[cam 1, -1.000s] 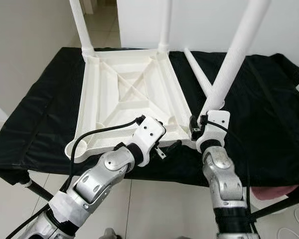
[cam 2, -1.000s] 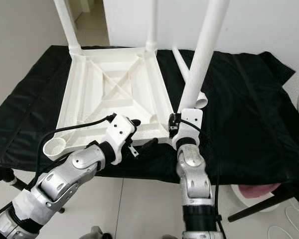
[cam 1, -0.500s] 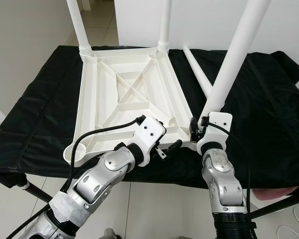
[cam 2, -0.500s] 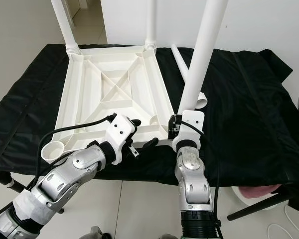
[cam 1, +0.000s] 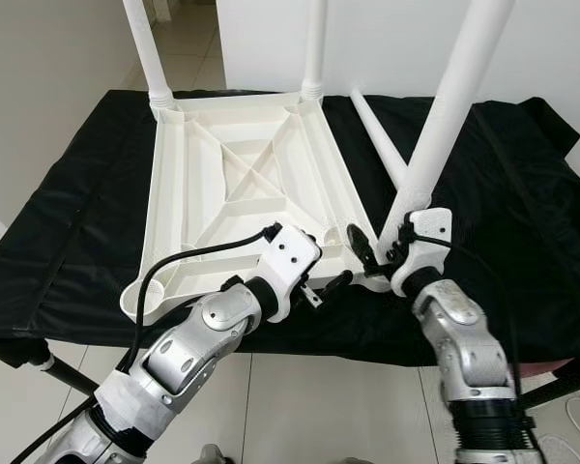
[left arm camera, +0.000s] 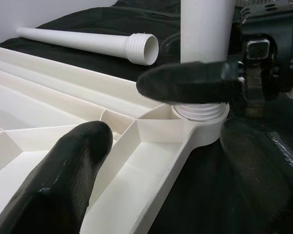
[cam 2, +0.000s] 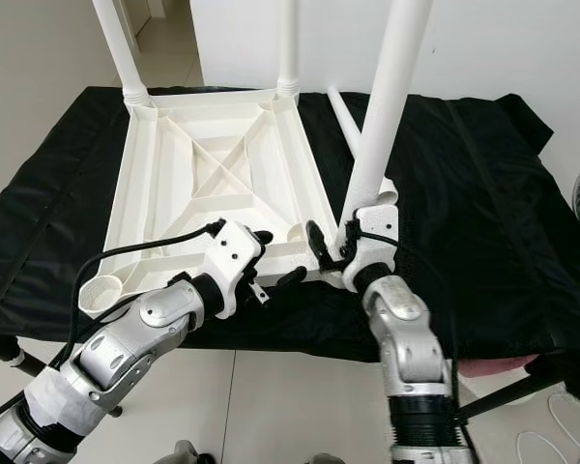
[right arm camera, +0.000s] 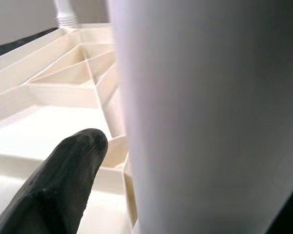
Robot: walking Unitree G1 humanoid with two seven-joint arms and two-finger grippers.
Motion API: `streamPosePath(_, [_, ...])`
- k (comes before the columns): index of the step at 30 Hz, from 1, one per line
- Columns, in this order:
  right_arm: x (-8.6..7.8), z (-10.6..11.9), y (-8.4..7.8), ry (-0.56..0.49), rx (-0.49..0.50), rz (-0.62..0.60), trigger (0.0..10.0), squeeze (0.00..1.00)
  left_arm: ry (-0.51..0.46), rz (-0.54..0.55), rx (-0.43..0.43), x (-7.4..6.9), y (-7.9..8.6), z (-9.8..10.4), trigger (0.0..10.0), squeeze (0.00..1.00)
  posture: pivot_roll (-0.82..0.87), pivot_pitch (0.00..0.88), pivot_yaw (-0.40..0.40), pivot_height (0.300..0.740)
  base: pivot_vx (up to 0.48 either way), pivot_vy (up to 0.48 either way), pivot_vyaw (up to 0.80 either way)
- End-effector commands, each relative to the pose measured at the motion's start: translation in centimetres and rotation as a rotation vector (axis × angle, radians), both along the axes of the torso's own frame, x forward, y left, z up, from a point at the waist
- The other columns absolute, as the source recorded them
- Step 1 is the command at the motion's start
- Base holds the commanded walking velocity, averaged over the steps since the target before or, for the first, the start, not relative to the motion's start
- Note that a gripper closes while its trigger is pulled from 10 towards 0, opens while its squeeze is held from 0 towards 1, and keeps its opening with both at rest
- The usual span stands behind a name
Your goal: Building children table
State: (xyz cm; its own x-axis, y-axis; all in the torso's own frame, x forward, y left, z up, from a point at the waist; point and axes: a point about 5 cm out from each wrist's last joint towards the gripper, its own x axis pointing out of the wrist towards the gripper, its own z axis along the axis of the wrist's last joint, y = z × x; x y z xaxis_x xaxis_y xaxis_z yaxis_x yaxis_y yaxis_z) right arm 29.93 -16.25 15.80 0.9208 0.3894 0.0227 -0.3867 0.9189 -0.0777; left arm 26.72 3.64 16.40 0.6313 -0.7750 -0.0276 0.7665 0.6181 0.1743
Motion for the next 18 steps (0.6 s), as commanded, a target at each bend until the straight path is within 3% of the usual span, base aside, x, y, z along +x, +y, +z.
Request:
streamPosePath(1, [0.2, 0.1, 0.3, -0.006, -0.005, 0.076, 10.0, 0.0, 0.019, -0.171, 0.028, -0.5, -0.3, 0.0, 10.0, 0.0, -0.13, 0.045, 0.041, 0.74, 0.0, 0.0, 0.0])
streamPosePath(11, [1.7, 1.1, -1.5, -0.07, -0.084, 0.189, 10.0, 0.0, 0.018, -0.177, 0.031, -0.5, -0.3, 0.1, 10.0, 0.0, -0.12, 0.042, 0.048, 0.74, 0.0, 0.0, 0.0])
streamPosePath(12, [1.8, 0.9, -1.6, -0.056, -0.1, 0.212, 4.9, 0.0, 0.017, -0.178, 0.032, -0.5, -0.3, 0.1, 10.0, 0.0, -0.12, 0.04, 0.049, 0.74, 0.0, 0.0, 0.0])
streamPosePath(13, [1.8, 0.9, -1.6, -0.056, -0.1, 0.212, 4.9, 0.0, 0.017, -0.178, 0.032, -0.5, -0.3, 0.1, 10.0, 0.0, -0.12, 0.04, 0.049, 0.74, 0.0, 0.0, 0.0])
streamPosePath(14, [1.9, 0.6, -1.7, -0.043, -0.125, 0.231, 3.9, 0.0, 0.017, -0.178, 0.032, -0.5, -0.3, 0.1, 10.0, 0.0, -0.12, 0.04, 0.049, 0.74, 0.0, 0.0, 0.0])
streamPosePath(15, [2.0, 0.4, -1.8, -0.035, -0.143, 0.247, 3.9, 0.0, 0.017, -0.179, 0.033, -0.5, -0.3, 0.1, 10.0, 0.0, -0.12, 0.04, 0.049, 0.74, 0.0, 0.0, 0.0])
streamPosePath(16, [2.1, 0.0, -1.9, -0.017, -0.167, 0.262, 0.0, 0.0, 0.017, -0.179, 0.033, -0.5, -0.3, 0.1, 10.0, 0.0, -0.12, 0.039, 0.05, 0.74, 0.0, 0.0, 0.0])
streamPosePath(18, [2.0, -0.6, -2.1, 0.011, -0.189, 0.287, 0.0, 0.0, 0.016, -0.178, 0.033, -0.4, -0.3, 0.1, 10.0, 0.0, -0.12, 0.039, 0.05, 0.74, 0.0, 0.0, 0.0])
